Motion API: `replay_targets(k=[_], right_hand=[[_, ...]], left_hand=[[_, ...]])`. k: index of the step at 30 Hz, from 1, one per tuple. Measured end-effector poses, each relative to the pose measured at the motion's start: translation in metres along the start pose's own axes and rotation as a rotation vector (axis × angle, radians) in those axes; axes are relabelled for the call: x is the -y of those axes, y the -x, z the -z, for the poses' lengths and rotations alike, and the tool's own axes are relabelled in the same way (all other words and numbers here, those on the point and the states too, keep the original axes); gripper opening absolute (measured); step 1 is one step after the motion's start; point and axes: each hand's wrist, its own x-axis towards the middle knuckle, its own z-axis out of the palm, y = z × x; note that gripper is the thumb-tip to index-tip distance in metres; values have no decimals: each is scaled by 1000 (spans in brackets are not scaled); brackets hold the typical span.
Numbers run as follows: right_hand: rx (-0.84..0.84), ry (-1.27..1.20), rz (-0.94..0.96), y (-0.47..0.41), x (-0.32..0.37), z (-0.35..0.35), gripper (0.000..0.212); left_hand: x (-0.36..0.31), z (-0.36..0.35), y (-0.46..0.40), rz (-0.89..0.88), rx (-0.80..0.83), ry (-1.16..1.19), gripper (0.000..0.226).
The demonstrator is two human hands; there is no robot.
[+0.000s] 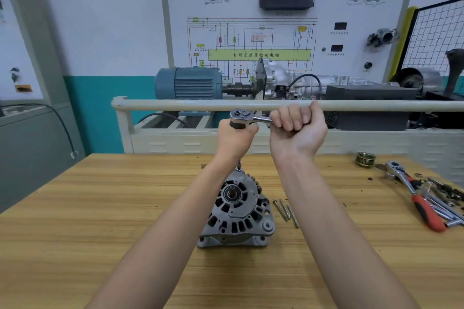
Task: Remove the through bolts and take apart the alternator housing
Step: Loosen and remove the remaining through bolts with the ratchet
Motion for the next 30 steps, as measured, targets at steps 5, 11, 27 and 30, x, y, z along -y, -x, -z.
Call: replay_targets(k=[5,11,27,30], right_hand=[[-5,-12,-186,-20,11,-7,59],[29,11,-623,-59,20,-14,53],[-51,-14,-246,-25,17,-10,59],[-31,21,-436,-43,18,-16,55]], left_hand=[[-3,10,5,-62,170,-121,33],[-14,18,4,-91,552,-248,40],[-7,22,1,-62,426,-132,32],[-12,29,-1,-60,557,-162,30]])
